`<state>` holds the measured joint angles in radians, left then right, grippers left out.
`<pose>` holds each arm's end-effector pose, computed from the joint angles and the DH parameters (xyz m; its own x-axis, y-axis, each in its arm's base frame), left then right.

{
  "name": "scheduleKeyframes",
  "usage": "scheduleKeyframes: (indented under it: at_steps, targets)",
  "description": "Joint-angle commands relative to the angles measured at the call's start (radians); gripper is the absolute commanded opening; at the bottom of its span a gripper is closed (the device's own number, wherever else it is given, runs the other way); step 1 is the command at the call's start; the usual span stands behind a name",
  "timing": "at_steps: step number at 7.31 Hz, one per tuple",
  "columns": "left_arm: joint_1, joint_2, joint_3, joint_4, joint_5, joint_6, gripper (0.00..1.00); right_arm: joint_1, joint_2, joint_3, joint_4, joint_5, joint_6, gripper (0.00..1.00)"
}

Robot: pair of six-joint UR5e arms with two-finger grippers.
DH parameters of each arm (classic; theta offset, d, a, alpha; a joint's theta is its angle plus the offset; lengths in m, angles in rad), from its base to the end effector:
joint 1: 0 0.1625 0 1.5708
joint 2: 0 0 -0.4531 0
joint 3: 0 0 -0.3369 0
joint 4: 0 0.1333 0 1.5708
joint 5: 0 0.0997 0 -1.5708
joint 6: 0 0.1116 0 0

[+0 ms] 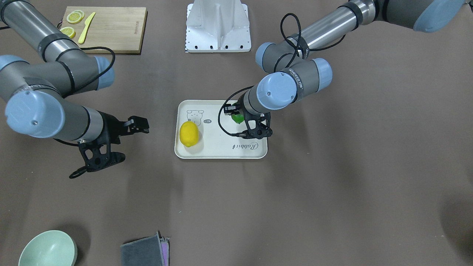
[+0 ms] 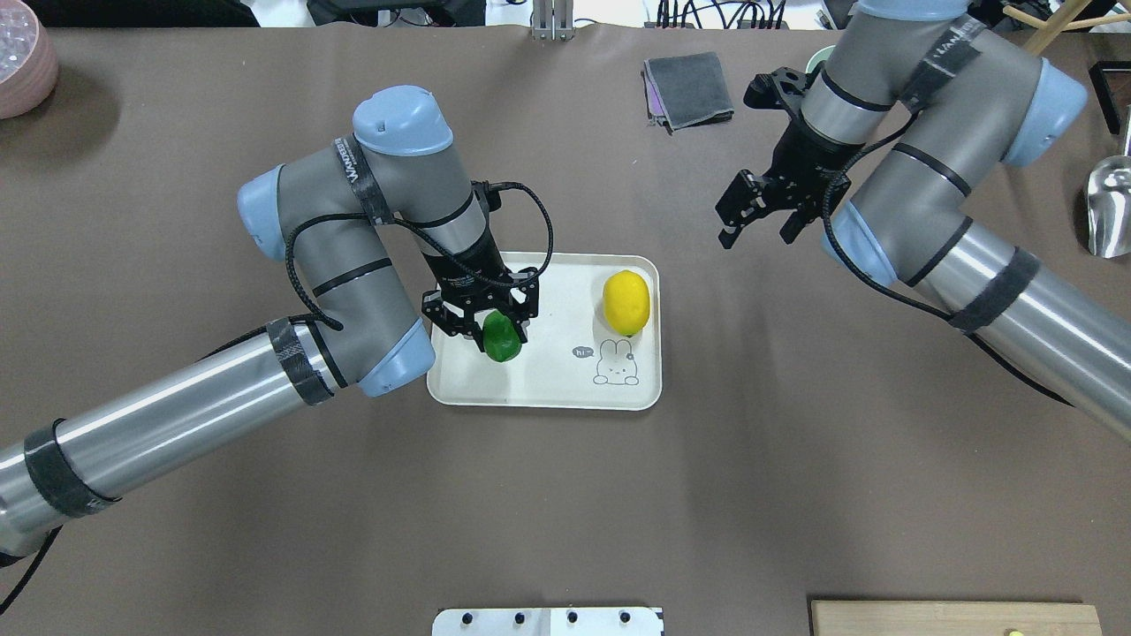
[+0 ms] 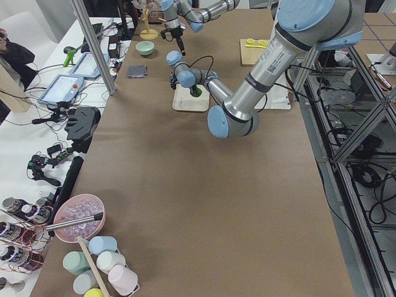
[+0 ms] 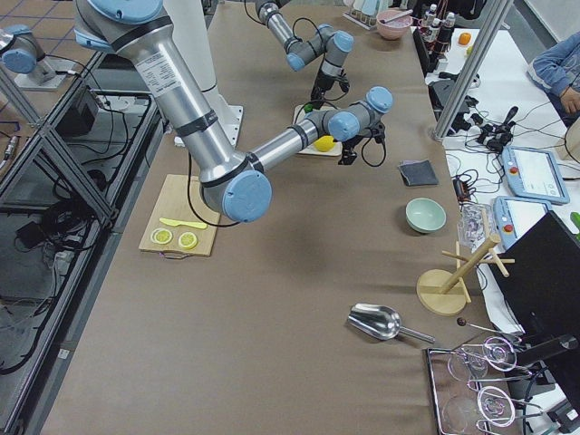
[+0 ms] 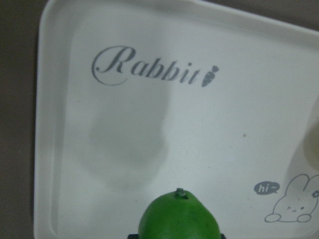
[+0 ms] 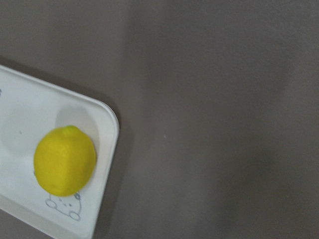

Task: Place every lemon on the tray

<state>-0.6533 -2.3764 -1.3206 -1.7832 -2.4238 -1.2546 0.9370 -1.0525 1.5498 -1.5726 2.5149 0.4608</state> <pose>0.5543 -0.4863 0.2823 0.5381 -0.1543 -0.8286 -0.1926 0.9346 -0.2991 -0.3441 -0.5406 0.4055 0.4507 -0.2738 0.8497 0.3579 0.9274 0.1090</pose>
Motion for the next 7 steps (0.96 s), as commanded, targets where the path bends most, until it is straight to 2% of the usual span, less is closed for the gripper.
scheduleKeyframes:
  at_steps: [1, 2, 3, 4, 5, 6, 7]
  targets:
    - [-0.008, 0.009, 0.036, -0.050, 0.009, 0.023, 0.00, 0.034, -0.170, 0.162, 0.000, -0.049, -0.173, 0.99]
    - [-0.011, 0.009, 0.043, -0.050, 0.040, 0.023, 0.31, 0.105, -0.235, 0.180, -0.001, -0.053, -0.221, 0.99]
    - [-0.019, 0.009, 0.044, -0.047, 0.052, 0.023, 0.97, 0.140, -0.323, 0.246, 0.000, -0.053, -0.228, 0.99]
    - [-0.029, 0.009, 0.044, -0.042, 0.052, 0.023, 0.98, 0.157, -0.384, 0.289, 0.000, -0.054, -0.238, 0.99]
    - [-0.046, 0.011, 0.040, -0.038, 0.052, 0.021, 0.98, 0.202, -0.420, 0.286, 0.000, -0.053, -0.299, 0.99]
    - [-0.078, 0.053, 0.005, -0.033, 0.051, 0.023, 0.98, 0.273, -0.438, 0.248, 0.000, -0.053, -0.307, 0.99]
    - [-0.132, 0.147, -0.078, -0.033, 0.067, 0.023, 0.98, 0.313, -0.448, 0.219, -0.004, -0.059, -0.312, 0.99]
